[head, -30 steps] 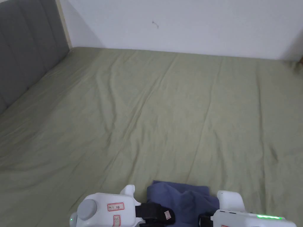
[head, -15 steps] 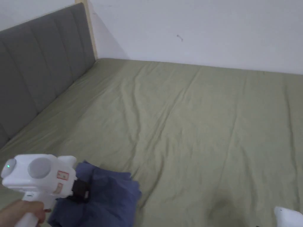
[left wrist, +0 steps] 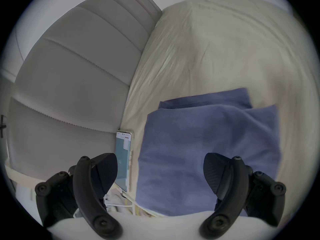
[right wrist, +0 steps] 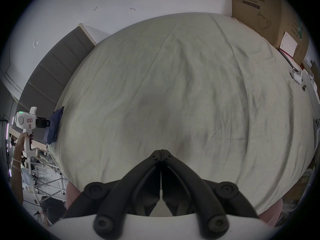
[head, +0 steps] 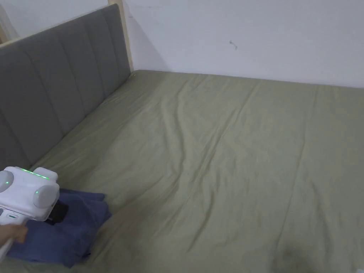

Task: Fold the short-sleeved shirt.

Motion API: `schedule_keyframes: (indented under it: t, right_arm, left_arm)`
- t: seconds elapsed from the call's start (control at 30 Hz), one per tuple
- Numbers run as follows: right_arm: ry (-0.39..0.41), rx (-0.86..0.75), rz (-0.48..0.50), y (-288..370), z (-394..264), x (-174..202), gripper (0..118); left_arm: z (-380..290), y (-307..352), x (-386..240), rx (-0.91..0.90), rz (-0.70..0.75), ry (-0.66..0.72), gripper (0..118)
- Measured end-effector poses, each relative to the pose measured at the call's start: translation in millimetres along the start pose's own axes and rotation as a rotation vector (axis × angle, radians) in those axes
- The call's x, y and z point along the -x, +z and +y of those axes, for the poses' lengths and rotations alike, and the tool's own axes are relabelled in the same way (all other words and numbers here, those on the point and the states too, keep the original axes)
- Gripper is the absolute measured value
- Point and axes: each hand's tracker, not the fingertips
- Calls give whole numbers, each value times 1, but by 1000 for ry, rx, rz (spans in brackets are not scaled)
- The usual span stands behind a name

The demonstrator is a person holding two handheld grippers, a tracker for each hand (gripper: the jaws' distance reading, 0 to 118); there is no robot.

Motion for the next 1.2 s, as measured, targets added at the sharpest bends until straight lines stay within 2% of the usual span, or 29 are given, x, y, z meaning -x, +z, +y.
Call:
schedule_keyframes:
  t: [0.03,0.07,0.1,0.2,0.37,0.5,0.57,0.67,0.8,0.9,0.97,1.1,1.2]
  right_arm:
    - [3,-1,2,1,0,1,0]
    - [5,-6,7,4,0,2,0]
    - [5,-11,11,6,-1,2,0]
    - [9,-29,25,17,-1,3,0]
    - [6,-85,41,43,-1,-2,0]
    - [34,-197,23,73,-1,-3,0]
    - [51,-266,-6,91,1,-1,0]
    - [100,-380,-70,116,9,7,0]
    - [193,-533,-125,156,21,27,0]
    - [263,-655,-221,187,26,43,0]
    - [260,-727,-237,207,27,48,0]
    - [232,-833,-189,243,27,51,0]
    - [259,-882,-228,258,25,54,0]
  left_arm:
    - [0,9,-1,-9,-27,25,69]
    - [-2,19,-4,-32,-60,33,31]
    - [-5,32,-10,-69,-88,38,0]
    - [-17,68,-32,-130,-123,86,0]
    - [-34,122,-64,-237,-297,138,0]
    - [-44,182,-89,-370,-353,183,0]
    - [-51,212,-103,-447,-352,225,0]
    - [-59,255,-126,-554,-364,201,0]
    - [-69,305,-153,-708,-351,210,0]
    - [-74,333,-166,-787,-354,238,0]
    - [-78,349,-172,-832,-360,261,0]
    - [-88,377,-182,-940,-341,239,0]
    - [-93,391,-186,-990,-326,230,0]
